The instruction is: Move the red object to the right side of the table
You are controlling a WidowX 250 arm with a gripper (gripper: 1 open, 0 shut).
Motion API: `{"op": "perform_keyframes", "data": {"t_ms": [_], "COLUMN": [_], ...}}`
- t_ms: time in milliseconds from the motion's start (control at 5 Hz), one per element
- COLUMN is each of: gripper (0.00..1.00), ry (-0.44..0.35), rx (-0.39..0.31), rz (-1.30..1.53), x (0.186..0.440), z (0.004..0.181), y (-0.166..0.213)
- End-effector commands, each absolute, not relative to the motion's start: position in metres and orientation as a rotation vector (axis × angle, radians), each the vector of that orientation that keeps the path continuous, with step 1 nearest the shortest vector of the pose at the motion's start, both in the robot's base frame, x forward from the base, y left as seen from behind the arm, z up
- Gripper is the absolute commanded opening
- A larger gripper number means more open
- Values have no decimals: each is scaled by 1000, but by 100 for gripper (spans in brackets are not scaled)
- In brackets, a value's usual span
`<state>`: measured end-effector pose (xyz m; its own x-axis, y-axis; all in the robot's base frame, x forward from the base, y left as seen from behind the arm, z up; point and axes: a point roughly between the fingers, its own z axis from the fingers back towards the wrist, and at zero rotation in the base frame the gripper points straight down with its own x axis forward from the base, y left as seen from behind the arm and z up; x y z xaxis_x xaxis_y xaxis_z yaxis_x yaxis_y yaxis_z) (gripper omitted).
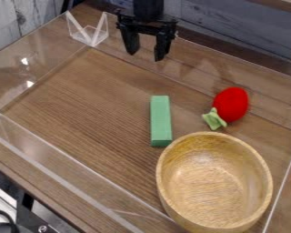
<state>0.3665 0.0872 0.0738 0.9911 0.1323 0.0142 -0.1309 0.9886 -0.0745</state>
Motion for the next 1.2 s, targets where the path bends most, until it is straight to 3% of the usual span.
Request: {"op": "perform_keyframes", "data": {"t_ms": [0,400,1000], "gripper": [100,100,100], "ry": [-102,-97,-159], "rx": [-62,-54,-57], "rz": [117,132,85], "x": [376,370,371], "z": [104,90,97], "y": [89,83,79]}}
